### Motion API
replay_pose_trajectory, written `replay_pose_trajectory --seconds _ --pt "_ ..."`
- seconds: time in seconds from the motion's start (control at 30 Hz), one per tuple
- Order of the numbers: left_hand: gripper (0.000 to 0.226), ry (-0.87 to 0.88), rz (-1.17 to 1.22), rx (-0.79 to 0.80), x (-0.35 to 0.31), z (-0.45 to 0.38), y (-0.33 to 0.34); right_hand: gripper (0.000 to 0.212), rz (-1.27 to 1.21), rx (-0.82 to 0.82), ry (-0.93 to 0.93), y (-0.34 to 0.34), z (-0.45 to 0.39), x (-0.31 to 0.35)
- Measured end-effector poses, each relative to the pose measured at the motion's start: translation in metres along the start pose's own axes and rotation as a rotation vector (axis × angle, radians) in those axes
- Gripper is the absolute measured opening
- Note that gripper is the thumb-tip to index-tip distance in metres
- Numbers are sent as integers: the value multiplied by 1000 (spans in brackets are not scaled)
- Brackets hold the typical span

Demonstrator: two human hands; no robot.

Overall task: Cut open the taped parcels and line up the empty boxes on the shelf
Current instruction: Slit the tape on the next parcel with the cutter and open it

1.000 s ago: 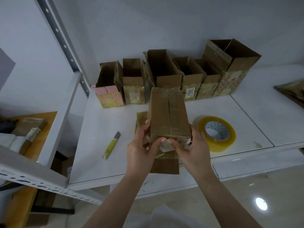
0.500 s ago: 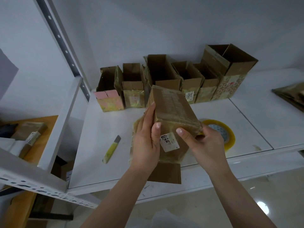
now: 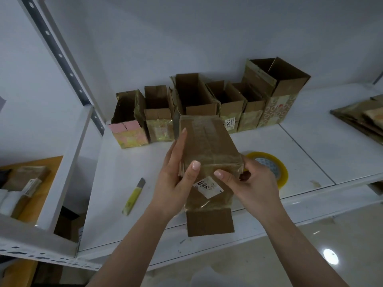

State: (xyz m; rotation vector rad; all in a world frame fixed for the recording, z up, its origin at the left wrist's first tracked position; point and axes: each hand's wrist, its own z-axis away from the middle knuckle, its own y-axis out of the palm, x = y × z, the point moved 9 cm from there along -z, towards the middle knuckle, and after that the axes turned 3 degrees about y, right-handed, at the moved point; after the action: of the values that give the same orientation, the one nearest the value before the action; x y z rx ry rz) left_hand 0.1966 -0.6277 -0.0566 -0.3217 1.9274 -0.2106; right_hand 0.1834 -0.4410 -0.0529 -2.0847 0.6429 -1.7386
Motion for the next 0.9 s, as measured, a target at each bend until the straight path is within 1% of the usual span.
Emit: replay_pose_trajectory --seconds 0.03,0.1,0.13,0.2,0.27,0.3,0.4,0.5,0.6,0.67,0.77,0.9 --pt "69 -17 25 20 2 0 1 67 20 11 -11 2 -1 -2" --pt "60 -40 49 6 2 -1 -1 67 -4 25 -34 3 -2 -4" --pt "55 -37 64 -22 1 -1 -5 62 -64 32 -43 3 -1 -3" --pt "48 -34 76 -79 -2 -2 -14 52 -278 58 -10 4 1 -6" --pt "49 -47 55 -110 -4 -4 -22 56 -454 80 17 8 2 -7" --pt "48 -55 53 -119 -5 -4 -24 60 -449 56 -18 9 2 -4" --pt "39 -49 47 -164 -14 -2 -25 68 -288 -77 -104 13 3 3" --pt "31 -31 29 -216 -23 2 -24 65 -110 -270 -211 6 7 19" --pt "36 -29 34 -250 -27 5 -24 61 60 -402 -351 -2 10 40" --pt "43 -13 5 -246 -29 5 -25 60 88 -410 -374 -2 9 42" --pt "55 -15 -36 -205 -24 4 -25 67 87 -363 -376 3 9 37" --pt "60 9 -91 -117 -22 5 -19 70 86 -350 -344 2 10 29"
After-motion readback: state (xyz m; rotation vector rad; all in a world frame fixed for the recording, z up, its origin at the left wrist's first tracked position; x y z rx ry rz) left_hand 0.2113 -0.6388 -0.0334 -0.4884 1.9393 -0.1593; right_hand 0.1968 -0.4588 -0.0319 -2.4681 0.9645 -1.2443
